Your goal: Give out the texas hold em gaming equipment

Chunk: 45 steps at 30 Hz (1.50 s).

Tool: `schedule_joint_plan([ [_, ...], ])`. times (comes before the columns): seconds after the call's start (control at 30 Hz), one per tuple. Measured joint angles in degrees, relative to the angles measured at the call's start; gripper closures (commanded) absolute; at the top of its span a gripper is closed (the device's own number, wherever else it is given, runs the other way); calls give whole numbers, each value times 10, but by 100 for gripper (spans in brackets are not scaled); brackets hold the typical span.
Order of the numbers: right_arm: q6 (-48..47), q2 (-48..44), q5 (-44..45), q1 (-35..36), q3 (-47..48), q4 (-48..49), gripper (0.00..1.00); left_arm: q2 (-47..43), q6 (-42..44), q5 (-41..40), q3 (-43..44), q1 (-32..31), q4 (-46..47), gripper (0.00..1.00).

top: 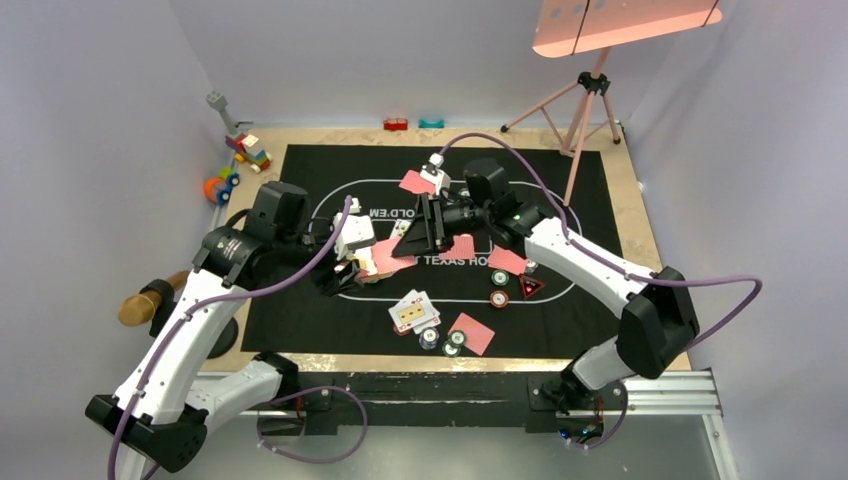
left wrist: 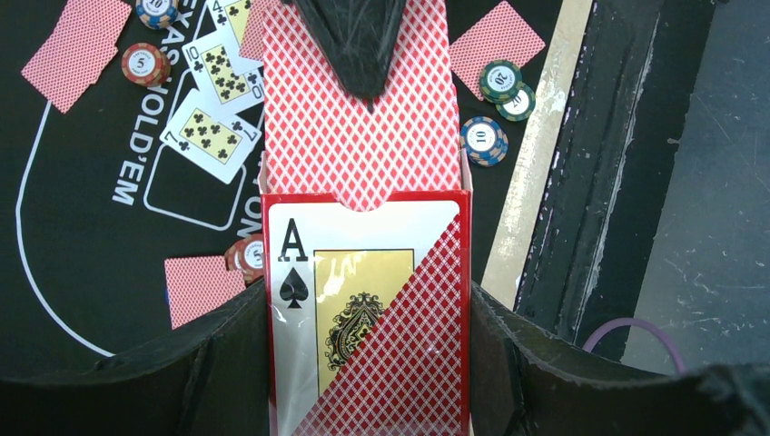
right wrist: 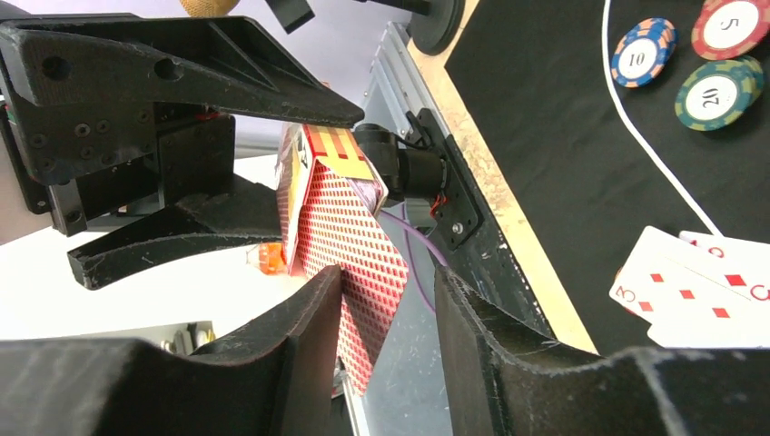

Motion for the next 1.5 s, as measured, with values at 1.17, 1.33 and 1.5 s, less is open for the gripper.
schedule_joint_plan([
  [1.17,-103,78,65,-207,-52,-74,100,-2,0,1,0,0,4,100],
  [1.33,-112,143,101,-207,-57,-49,100,-2,0,1,0,0,5,100],
  [1.5,-120,160,125,-207,-57,-19,100,-2,0,1,0,0,5,100],
])
